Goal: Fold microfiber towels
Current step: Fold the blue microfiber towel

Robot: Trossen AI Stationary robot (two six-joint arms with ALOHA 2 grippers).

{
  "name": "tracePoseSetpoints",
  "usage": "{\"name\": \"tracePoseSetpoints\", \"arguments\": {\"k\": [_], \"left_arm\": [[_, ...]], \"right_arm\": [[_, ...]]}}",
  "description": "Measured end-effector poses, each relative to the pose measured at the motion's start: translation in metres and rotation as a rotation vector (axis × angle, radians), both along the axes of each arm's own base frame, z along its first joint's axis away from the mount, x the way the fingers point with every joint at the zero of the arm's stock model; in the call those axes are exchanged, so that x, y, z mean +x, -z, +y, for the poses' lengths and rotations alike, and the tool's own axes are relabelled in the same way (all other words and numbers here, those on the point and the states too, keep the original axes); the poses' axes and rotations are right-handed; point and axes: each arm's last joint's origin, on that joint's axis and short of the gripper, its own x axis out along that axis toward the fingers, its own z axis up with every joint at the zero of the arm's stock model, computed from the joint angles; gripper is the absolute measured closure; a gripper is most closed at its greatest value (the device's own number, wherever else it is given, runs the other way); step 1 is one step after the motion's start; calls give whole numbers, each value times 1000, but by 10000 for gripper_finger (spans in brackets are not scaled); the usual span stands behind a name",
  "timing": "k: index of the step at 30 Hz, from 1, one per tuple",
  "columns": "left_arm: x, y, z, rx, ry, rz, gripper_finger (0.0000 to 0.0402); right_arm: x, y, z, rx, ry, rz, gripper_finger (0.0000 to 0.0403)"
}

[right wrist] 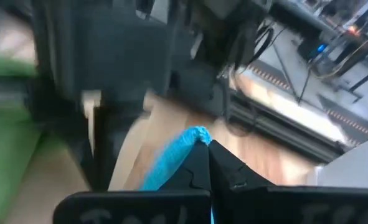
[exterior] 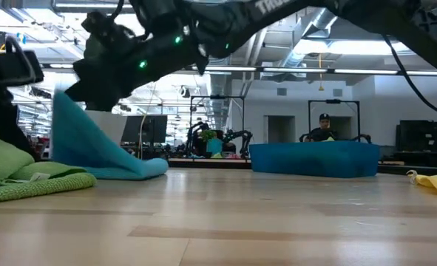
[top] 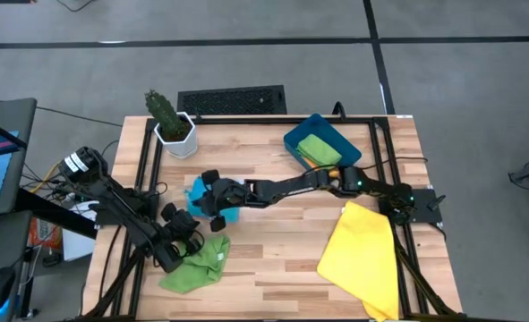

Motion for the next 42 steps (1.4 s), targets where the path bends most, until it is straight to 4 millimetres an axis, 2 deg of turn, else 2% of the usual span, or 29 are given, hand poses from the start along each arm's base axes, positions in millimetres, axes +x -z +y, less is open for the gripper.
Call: {"name": "tracePoseSetpoints", "arguments": {"k": [3,5,8,11,14,16,20,24,27,31,37,40,42], "left_arm": [[3,-11,-4,25,1,30,402],[4,-16,-5,40,1,44,401],[3,-18,-4,71,0,71,401],[1,-17,-1,100,-10,73,401],[-4,-12,6,152,-32,31,401],[-8,-7,12,183,-40,8,401],[-17,11,23,180,-66,-50,401],[-23,30,30,88,-64,-132,401],[-23,37,31,40,-38,-185,401],[-19,40,32,0,-41,-238,401],[-9,38,27,-40,1,-273,401],[-7,37,26,-54,6,-289,401],[-6,37,25,-63,5,-298,402]], "right_arm": [[1,21,0,-6,-3,37,394],[2,27,-1,-30,18,41,394],[2,26,-5,-134,135,46,394],[-5,12,-13,-233,255,114,394],[-18,-13,-22,-245,349,202,394],[-28,-20,-27,-226,415,292,394],[-52,-10,-30,-220,535,501,398],[-75,-9,-24,-273,689,616,399],[-85,2,-18,-367,749,670,398],[-73,-6,-10,-330,698,551,399],[-45,-23,-4,-203,503,297,399],[-41,-23,-2,-184,420,272,399],[-44,-21,-5,-256,457,311,399]]}}
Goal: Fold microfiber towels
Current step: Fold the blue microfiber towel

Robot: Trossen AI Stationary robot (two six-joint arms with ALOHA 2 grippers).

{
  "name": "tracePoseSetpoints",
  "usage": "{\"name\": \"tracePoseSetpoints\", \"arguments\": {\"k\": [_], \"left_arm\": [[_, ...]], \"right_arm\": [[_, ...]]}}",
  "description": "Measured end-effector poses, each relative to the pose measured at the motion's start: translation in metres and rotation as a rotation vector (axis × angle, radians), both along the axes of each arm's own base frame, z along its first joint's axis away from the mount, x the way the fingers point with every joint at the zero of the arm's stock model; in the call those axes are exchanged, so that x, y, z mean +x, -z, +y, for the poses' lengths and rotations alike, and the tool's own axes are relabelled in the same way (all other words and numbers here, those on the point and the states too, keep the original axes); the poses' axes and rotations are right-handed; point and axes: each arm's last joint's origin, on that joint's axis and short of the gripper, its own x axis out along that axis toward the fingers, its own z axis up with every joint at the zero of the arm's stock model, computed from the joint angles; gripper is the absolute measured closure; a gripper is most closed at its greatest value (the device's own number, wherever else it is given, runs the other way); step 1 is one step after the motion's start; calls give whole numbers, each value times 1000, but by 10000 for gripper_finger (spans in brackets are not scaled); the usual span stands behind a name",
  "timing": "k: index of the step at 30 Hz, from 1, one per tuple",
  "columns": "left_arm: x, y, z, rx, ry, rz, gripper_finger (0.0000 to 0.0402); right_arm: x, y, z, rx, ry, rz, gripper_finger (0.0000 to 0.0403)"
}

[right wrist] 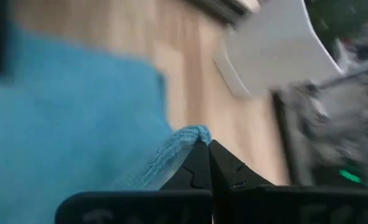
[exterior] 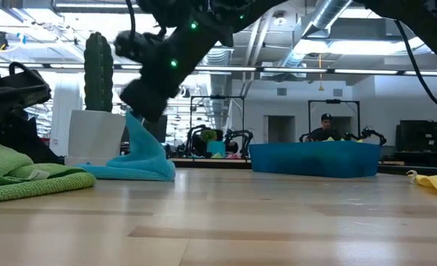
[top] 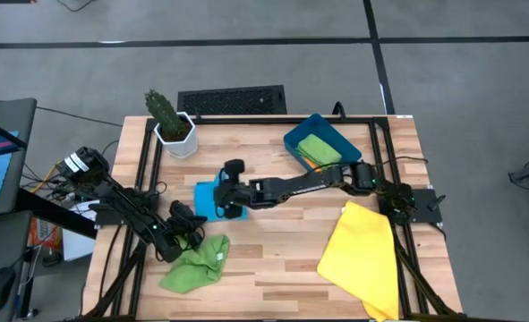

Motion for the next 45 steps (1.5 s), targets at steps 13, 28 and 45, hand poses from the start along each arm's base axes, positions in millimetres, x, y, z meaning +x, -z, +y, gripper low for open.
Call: {"name": "tracePoseSetpoints", "arguments": {"k": [13,28,45], "left_arm": [[9,-4,-3,-40,31,-33,401],[21,-10,-2,-19,77,-65,401],[21,-9,-3,-37,93,-51,402]], "right_arm": [[-106,-27,-54,-28,513,445,399],[-149,-19,-24,10,613,385,401],[-58,-15,-9,199,34,-145,401]]}}
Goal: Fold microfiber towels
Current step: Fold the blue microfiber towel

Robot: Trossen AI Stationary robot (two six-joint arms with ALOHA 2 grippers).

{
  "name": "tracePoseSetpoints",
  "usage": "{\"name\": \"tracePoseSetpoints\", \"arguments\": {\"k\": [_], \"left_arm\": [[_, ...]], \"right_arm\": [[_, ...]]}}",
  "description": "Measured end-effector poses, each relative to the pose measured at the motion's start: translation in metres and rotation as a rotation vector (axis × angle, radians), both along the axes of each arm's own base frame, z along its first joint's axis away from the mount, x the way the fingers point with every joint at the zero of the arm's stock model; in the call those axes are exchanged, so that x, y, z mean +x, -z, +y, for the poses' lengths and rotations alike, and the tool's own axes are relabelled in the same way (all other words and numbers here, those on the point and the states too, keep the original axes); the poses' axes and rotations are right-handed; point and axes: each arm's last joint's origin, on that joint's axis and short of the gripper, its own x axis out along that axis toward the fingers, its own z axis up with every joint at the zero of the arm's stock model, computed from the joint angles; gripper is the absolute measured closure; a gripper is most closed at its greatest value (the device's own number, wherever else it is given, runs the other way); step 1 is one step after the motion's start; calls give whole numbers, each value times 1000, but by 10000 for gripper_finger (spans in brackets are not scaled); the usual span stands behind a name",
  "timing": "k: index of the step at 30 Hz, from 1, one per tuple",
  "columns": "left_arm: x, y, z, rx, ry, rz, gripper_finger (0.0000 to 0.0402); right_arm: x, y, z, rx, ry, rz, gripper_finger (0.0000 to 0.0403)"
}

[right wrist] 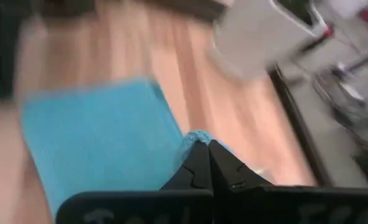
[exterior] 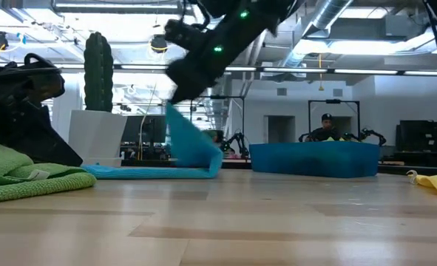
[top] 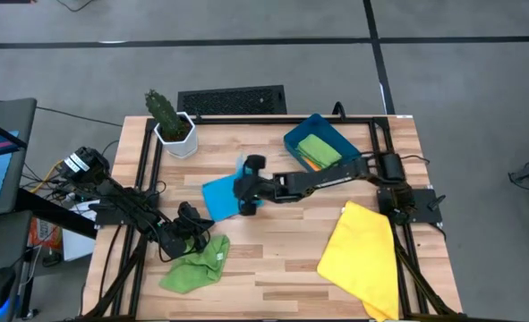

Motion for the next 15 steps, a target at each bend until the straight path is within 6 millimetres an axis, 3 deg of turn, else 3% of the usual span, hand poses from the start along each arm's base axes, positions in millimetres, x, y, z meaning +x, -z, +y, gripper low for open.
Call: {"name": "tracePoseSetpoints", "arguments": {"k": [6,15], "left_arm": [[0,0,0,2,-6,-7,401],[0,0,0,6,-8,-6,401]], "right_arm": [[15,45,1,10,-34,28,401],[31,52,21,16,-148,-33,401]]}}
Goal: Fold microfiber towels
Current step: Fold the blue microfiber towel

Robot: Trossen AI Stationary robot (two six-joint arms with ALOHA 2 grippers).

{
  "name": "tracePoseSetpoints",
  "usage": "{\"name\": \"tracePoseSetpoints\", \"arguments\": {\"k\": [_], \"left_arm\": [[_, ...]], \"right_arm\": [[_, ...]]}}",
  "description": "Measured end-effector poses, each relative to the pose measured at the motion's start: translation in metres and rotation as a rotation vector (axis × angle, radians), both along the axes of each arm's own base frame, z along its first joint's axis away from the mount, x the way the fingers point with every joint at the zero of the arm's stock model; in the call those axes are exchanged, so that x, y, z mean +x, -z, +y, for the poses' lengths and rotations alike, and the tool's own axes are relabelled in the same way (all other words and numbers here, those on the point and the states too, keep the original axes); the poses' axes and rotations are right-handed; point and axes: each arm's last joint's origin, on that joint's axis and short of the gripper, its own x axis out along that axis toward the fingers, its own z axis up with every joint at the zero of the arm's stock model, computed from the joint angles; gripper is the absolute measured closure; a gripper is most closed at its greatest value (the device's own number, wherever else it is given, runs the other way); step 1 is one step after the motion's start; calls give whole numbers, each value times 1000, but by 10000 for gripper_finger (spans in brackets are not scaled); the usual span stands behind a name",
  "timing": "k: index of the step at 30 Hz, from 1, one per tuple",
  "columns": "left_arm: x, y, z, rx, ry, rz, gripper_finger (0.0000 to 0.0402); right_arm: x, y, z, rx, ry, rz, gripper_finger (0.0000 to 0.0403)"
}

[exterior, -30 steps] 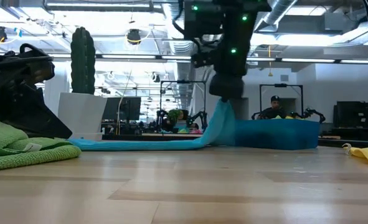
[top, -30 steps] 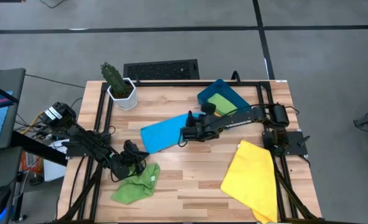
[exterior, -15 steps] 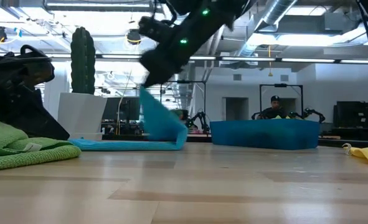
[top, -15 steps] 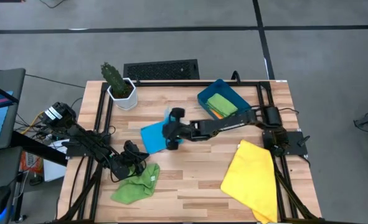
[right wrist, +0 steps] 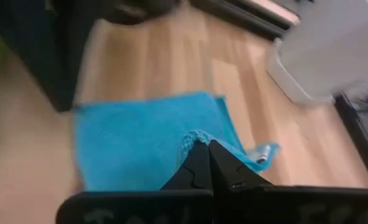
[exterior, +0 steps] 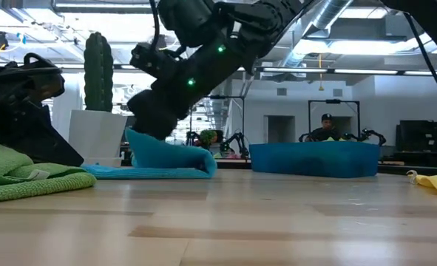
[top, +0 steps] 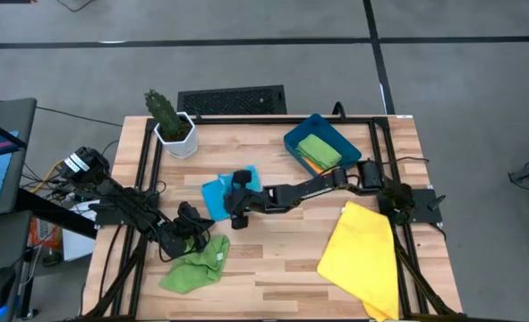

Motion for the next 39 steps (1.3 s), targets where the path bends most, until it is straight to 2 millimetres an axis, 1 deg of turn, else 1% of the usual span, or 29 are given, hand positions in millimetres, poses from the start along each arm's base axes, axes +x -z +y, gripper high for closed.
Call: {"name": "tracePoseSetpoints", "arguments": {"k": [3,6,13,16,21,25,29,36,39], "left_arm": [[0,0,0,1,1,0,402],[0,0,0,1,0,0,401],[0,0,0,3,0,-1,401],[0,0,0,3,-1,-1,401],[0,0,0,3,-1,-2,401],[0,0,0,2,-2,-2,401],[0,0,0,2,-2,-2,401],[0,0,1,8,-18,-15,401],[0,0,1,1,-23,-18,401]], "right_arm": [[4,1,6,24,-49,-40,401],[4,7,8,25,-61,-30,401],[6,3,6,60,-105,-61,399],[7,3,6,98,-148,-62,391],[7,3,4,120,-142,-63,373],[7,3,4,142,-188,-59,357],[7,3,4,170,-230,-56,325],[9,0,3,172,-235,-97,237],[10,-1,1,179,-230,-109,206]]}}
